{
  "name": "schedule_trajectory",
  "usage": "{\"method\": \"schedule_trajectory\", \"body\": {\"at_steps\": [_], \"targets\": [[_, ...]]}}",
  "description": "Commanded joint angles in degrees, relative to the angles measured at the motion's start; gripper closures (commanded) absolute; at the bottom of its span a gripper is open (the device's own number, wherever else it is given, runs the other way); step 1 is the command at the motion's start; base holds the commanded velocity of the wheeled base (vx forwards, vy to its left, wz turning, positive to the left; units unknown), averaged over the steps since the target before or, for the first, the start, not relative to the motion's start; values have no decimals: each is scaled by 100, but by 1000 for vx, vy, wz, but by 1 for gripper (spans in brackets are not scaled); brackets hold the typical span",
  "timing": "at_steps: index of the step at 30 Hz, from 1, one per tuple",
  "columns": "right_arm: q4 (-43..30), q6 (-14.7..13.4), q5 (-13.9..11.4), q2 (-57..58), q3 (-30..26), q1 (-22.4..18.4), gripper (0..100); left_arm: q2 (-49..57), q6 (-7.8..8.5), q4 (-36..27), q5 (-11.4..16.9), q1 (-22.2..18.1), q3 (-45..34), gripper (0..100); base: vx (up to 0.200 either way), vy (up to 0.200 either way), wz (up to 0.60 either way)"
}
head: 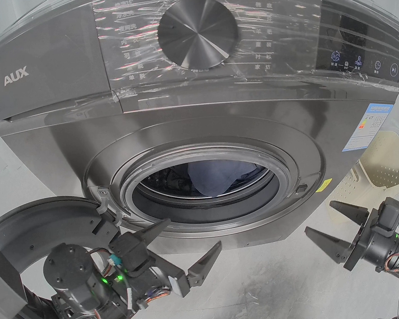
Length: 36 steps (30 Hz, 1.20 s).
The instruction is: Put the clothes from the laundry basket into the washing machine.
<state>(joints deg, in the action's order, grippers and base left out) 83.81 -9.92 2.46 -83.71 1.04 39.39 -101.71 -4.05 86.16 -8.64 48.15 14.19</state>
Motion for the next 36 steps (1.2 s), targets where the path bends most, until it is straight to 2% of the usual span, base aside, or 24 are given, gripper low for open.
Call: {"method": "schedule_trajectory", "body": {"at_steps": [1,8,12,13,19,23,24,25,26,28,32,36], "targets": [[-84,17,44,479,-104,-599,0,292,27,243,-59,-104,-593,0,0,0,0],[-638,26,44,1050,-104,-784,0,731,18,243,-94,-263,-856,0,-171,0,0],[-1482,17,44,1700,-104,-871,0,1092,18,243,-94,-386,-1094,0,-200,0,0],[-1482,17,44,1700,-104,-871,0,1092,18,243,-94,-386,-1094,0,-200,0,0],[-3406,34,9,3256,-104,-1654,0,1759,80,217,-76,-843,-1419,0,-200,0,0],[-4769,52,26,4557,-104,-1882,0,2419,185,-196,-50,-1089,-1419,0,-200,0,0],[-4769,52,26,4557,-104,-1882,0,2419,185,-196,-50,-1089,-1419,0,-200,0,0],[-5410,122,35,5225,-104,-1996,0,2814,203,-574,-59,-1106,-1419,0,-200,0,0],[-5551,149,35,5383,-104,-2023,0,2920,203,-671,-67,-1106,-1419,0,0,0,0],[-6316,289,35,6218,2,-2225,0,3526,194,-1313,-76,-1106,-1410,0,0,0,0],[-7555,316,17,7044,573,-2550,0,4554,141,-2640,-59,-1300,-1410,0,0,0,0],[-8038,324,0,7404,679,-2910,0,5328,167,-3712,3,-1660,-1410,0,-200,0,0]]}}
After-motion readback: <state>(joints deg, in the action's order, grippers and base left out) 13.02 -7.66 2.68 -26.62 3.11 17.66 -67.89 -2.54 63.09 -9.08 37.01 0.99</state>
